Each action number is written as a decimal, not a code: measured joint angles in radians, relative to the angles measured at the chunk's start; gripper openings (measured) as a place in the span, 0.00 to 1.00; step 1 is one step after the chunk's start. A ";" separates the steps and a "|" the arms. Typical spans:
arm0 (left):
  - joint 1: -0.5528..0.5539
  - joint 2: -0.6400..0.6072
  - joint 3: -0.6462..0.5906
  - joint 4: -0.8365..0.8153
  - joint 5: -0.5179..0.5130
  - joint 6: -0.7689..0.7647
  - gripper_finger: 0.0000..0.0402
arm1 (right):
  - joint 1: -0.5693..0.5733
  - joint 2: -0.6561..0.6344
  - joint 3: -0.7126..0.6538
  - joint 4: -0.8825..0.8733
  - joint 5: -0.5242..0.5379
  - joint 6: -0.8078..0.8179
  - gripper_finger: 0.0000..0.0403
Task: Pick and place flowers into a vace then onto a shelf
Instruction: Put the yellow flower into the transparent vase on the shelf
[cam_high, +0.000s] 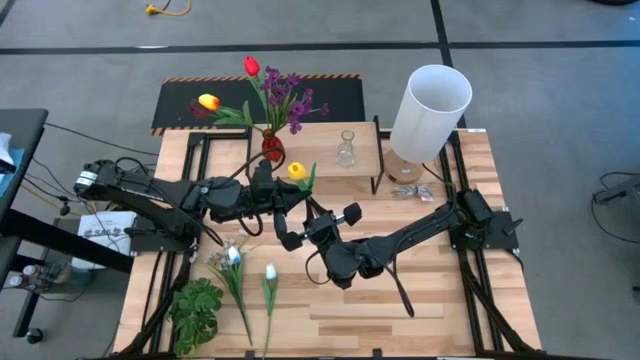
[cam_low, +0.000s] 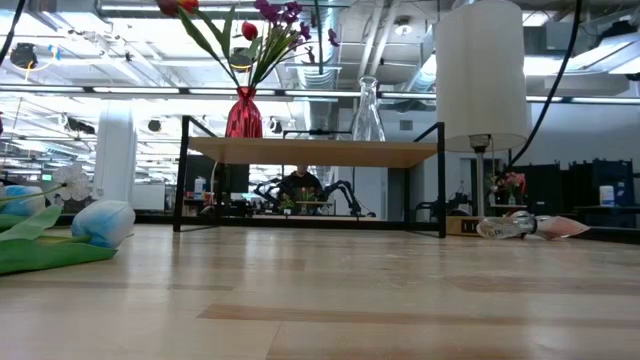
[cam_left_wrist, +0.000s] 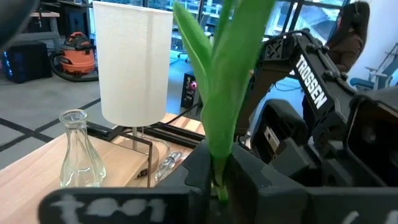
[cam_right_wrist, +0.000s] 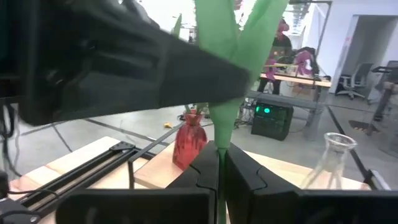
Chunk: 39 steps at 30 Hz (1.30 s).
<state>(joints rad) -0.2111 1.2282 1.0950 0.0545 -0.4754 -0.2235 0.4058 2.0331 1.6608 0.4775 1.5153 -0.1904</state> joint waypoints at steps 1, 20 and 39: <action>0.000 0.000 0.000 -0.004 0.006 0.007 0.08 | 0.000 0.000 0.000 0.000 0.009 -0.001 0.01; -0.022 -0.163 -0.001 -0.338 0.132 -0.085 0.48 | 0.087 0.000 0.000 0.009 0.058 -0.148 0.00; -0.075 -0.319 -0.001 -0.769 0.101 -0.123 0.49 | 0.120 0.000 0.000 -0.610 -0.592 0.745 0.00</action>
<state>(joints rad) -0.2859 0.9091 1.0943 -0.7144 -0.3746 -0.3465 0.5255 2.0327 1.6604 -0.1324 0.9231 0.5549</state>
